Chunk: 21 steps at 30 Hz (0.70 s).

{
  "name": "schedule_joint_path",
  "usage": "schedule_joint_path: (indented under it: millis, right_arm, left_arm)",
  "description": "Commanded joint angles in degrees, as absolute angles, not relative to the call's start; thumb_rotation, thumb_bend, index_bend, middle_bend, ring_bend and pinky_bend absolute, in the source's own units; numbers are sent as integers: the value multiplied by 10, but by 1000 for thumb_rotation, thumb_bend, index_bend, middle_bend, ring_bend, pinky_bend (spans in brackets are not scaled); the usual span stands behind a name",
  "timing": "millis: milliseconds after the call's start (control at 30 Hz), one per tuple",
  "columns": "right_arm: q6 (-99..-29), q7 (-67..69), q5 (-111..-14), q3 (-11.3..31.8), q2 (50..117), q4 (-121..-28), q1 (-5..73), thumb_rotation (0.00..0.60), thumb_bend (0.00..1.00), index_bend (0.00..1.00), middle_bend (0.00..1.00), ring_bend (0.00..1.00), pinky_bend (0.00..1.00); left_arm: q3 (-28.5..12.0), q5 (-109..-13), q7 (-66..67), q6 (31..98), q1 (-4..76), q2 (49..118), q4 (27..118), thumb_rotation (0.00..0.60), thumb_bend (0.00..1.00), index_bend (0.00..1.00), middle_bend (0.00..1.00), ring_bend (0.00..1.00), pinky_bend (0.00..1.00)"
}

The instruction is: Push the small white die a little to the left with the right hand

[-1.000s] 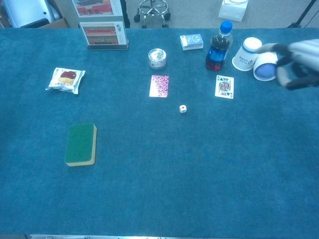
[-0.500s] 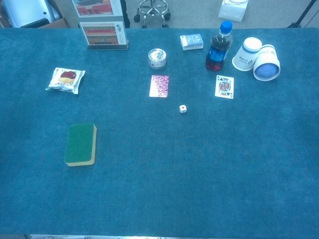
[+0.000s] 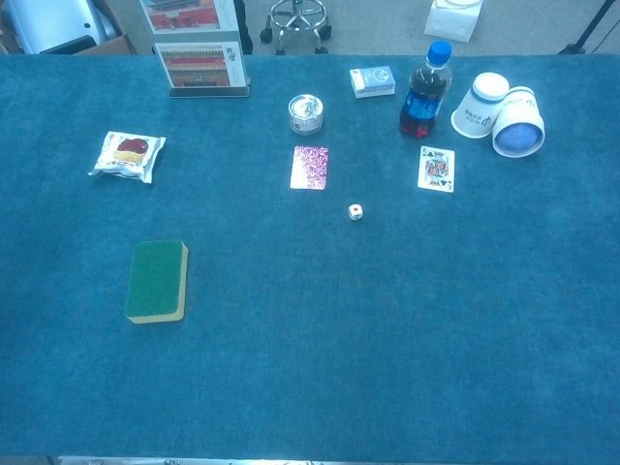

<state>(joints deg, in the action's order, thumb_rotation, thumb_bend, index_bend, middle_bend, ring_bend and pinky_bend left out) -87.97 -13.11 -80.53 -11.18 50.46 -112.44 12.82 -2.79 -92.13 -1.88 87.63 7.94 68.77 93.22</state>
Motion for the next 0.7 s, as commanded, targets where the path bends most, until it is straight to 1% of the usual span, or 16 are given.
schedule_joint_path:
  millis: [33, 167, 300, 700]
  right_arm:
    - [-868, -119, -800, -101, 522, -1098, 119, 600, 590, 644, 562, 471, 582]
    - [-844, -109, -786, -87, 548, -1053, 114, 600, 590, 644, 562, 471, 583]
    - [-827, -99, -782, -73, 566, -1028, 112, 600, 590, 644, 562, 471, 583]
    - [-791, -95, -782, -47, 567, -1033, 112, 600, 590, 644, 562, 471, 583]
  left_arm:
    - [-27, -917, -27, 877, 78, 694, 922, 600, 166, 454, 372, 273, 473]
    - [-30, -910, -40, 874, 80, 701, 908, 600, 166, 456, 372, 273, 473]
    - [-32, -903, -50, 867, 83, 705, 896, 600, 166, 456, 373, 273, 473]
    - [-31, -884, -62, 844, 89, 713, 879, 600, 166, 456, 373, 273, 473]
